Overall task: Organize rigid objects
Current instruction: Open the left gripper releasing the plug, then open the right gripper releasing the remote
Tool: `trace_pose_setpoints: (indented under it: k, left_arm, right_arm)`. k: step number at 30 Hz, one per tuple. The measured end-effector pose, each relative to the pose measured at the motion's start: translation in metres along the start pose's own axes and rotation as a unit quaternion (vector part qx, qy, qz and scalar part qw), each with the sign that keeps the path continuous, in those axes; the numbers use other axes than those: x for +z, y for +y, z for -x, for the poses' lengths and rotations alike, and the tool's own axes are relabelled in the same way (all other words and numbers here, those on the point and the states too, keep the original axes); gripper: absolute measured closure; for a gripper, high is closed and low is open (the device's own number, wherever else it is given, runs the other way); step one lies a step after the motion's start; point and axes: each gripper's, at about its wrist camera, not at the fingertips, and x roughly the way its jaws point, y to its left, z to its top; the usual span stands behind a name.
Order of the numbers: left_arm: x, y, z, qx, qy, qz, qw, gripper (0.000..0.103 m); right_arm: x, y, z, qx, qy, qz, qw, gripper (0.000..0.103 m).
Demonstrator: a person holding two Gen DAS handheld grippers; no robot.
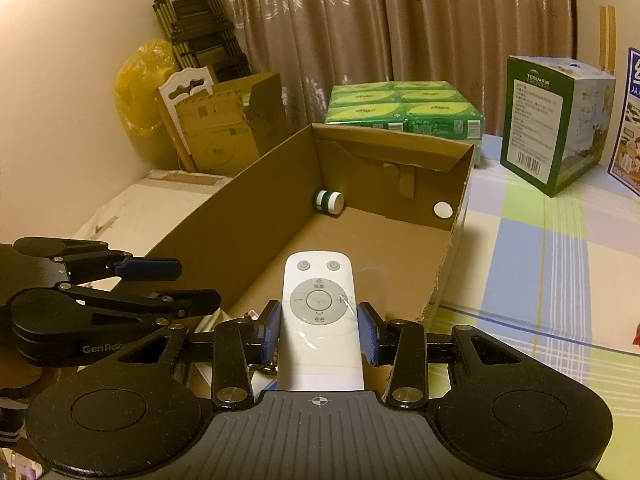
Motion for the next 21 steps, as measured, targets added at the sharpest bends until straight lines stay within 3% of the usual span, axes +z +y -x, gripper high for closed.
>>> trace_pose_setpoints:
  k: [7, 10, 21]
  left_arm:
    - [0.002, -0.001, 0.004, 0.001, -0.007, -0.003, 1.0, 0.059]
    - [0.002, -0.002, 0.006, 0.003, -0.011, -0.002, 0.9999, 0.059]
    - [0.001, -0.014, 0.033, -0.002, -0.029, 0.006, 0.9995, 0.059]
  right_arm:
    - [0.002, 0.0, 0.005, 0.002, -0.021, -0.003, 1.0, 0.064]
    - [0.004, 0.0, 0.013, -0.001, -0.043, -0.003, 0.999, 0.048]
    - [0.001, -0.01, 0.055, -0.016, -0.063, -0.017, 0.998, 0.048]
